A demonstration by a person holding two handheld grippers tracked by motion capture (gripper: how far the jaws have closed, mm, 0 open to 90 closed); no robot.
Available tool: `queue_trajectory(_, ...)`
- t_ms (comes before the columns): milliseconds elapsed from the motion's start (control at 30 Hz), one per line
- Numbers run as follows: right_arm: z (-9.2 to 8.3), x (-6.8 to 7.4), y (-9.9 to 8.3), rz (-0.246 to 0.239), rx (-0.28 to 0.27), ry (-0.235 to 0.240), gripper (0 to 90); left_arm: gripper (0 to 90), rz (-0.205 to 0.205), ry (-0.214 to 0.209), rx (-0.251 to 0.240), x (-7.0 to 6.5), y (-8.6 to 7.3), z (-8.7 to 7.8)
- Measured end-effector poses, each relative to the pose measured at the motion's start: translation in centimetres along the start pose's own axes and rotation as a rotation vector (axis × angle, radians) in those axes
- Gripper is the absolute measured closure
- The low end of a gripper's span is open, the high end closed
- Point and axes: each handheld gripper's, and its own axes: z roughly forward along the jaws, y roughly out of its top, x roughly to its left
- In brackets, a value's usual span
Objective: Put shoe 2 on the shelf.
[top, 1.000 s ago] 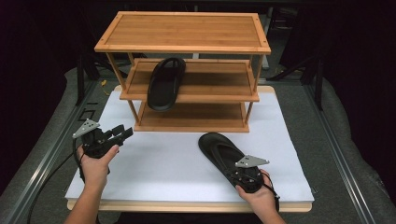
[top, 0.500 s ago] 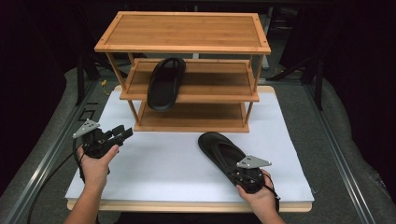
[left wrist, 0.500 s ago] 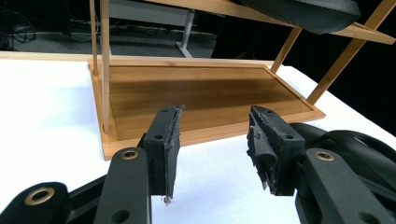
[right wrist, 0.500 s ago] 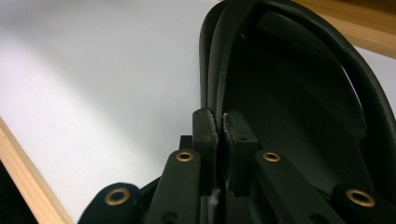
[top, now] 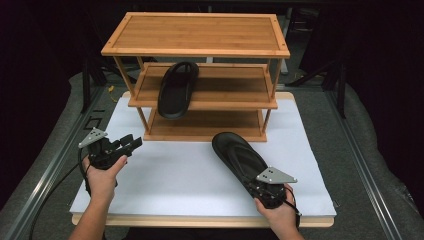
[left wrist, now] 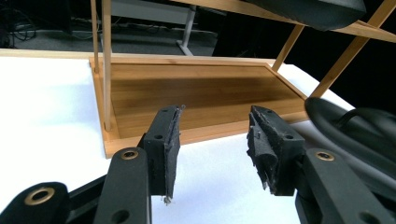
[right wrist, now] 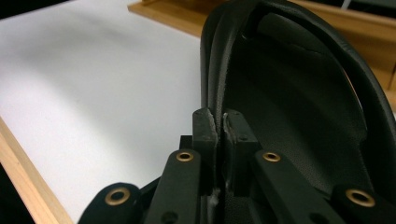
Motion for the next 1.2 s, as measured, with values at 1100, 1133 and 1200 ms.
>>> queue_trajectory(1100, -3.8, 2.8, 2.9, -0.016, -0.299, -0.020, 84.6, 53.2, -0.022, -0.002, -0.003, 0.3, -0.1, -0.1)
queue_trajectory(1133, -3.9, 2.7, 3.2, -0.009, -0.312, -0.023, 84.6, 53.2, -0.024, -0.002, -0.005, 0.3, -0.1, -0.1)
queue_trajectory(1200, -4.1, 2.7, 3.4, -0.010, -0.312, -0.023, 84.6, 53.2, -0.025, -0.001, -0.006, 0.3, -0.1, -0.1)
